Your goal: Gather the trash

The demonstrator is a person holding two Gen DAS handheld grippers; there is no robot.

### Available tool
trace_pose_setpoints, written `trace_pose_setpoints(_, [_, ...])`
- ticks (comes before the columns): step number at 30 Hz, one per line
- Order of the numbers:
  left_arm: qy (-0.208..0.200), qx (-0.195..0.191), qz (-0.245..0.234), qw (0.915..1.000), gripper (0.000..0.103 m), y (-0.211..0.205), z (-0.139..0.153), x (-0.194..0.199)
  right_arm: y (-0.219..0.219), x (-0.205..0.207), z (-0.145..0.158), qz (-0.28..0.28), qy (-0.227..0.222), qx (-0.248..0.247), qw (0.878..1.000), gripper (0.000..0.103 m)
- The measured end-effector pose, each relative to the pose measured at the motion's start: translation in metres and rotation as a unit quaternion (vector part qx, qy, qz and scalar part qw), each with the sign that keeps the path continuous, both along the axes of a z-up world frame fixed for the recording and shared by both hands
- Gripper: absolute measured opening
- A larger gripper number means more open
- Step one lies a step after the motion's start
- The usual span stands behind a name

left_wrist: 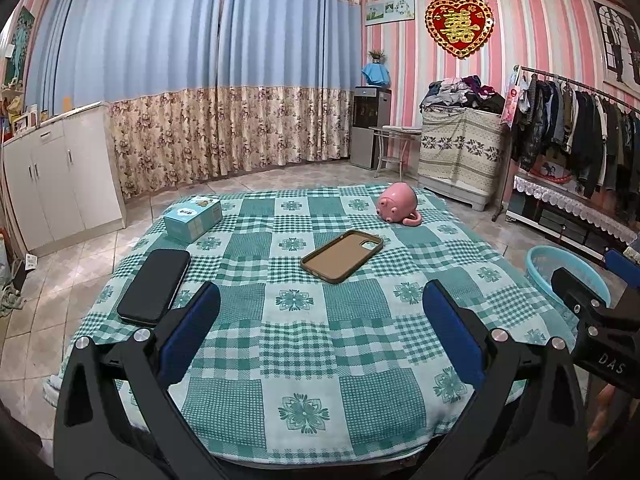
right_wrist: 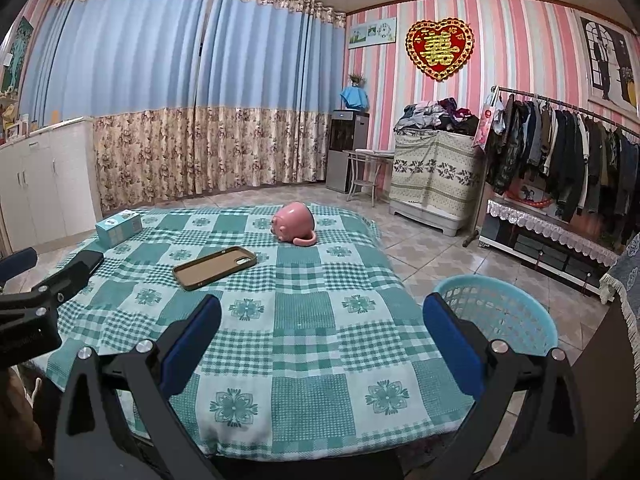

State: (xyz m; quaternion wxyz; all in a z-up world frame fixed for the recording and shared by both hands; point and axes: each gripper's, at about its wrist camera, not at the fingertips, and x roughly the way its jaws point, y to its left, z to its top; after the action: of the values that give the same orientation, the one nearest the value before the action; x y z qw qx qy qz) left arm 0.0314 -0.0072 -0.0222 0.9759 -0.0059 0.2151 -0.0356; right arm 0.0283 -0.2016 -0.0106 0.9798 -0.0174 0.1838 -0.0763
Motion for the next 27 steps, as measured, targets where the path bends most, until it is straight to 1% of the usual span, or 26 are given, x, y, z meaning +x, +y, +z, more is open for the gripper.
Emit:
trace_pose_setpoints(4, [-0.003,0.0,0.0,1.0,0.098,0.002,0.002,-0.001,0.0,-0.001,0.002,-0.001,-0.004,0.0,1.0,0.099])
trace_pose_setpoints(13, [-0.011,0.013,0.005,0.9998,0.098,-0.001,0.005,-0.006,-0.002,-0.003,0.004,0.002,-0.008,0.003,1.0,0.099])
trace_pose_setpoints(27, [-0.018,0.014,0.003,0.9997,0.098,-0.002,0.01,-0.011,0.0,-0.001,0.004,0.001,-0.003,-0.002,1.0,0.099])
